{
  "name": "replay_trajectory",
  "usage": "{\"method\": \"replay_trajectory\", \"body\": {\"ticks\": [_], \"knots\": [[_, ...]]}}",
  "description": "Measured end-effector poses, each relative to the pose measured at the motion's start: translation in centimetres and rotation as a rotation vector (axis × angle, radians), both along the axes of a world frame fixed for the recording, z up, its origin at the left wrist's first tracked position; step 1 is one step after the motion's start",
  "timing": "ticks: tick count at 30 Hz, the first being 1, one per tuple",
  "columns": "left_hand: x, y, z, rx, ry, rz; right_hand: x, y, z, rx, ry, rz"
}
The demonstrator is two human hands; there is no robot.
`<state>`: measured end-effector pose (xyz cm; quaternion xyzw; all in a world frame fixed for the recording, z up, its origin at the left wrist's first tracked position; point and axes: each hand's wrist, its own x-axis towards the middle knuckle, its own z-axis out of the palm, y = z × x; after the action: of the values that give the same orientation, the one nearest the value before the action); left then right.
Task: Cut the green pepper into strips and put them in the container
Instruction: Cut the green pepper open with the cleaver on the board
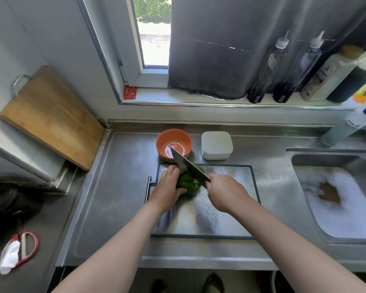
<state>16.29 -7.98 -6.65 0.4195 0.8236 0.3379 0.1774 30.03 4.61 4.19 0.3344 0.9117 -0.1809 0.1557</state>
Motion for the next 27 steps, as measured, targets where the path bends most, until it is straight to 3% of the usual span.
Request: {"method": "replay_trajectory", "body": {"ticks": [27], "knots": [[0.1, 0.9, -0.8, -0.02, -0.004, -0.027, 1.0, 0.7, -1.8, -0.142, 0.026, -0.12]]}}
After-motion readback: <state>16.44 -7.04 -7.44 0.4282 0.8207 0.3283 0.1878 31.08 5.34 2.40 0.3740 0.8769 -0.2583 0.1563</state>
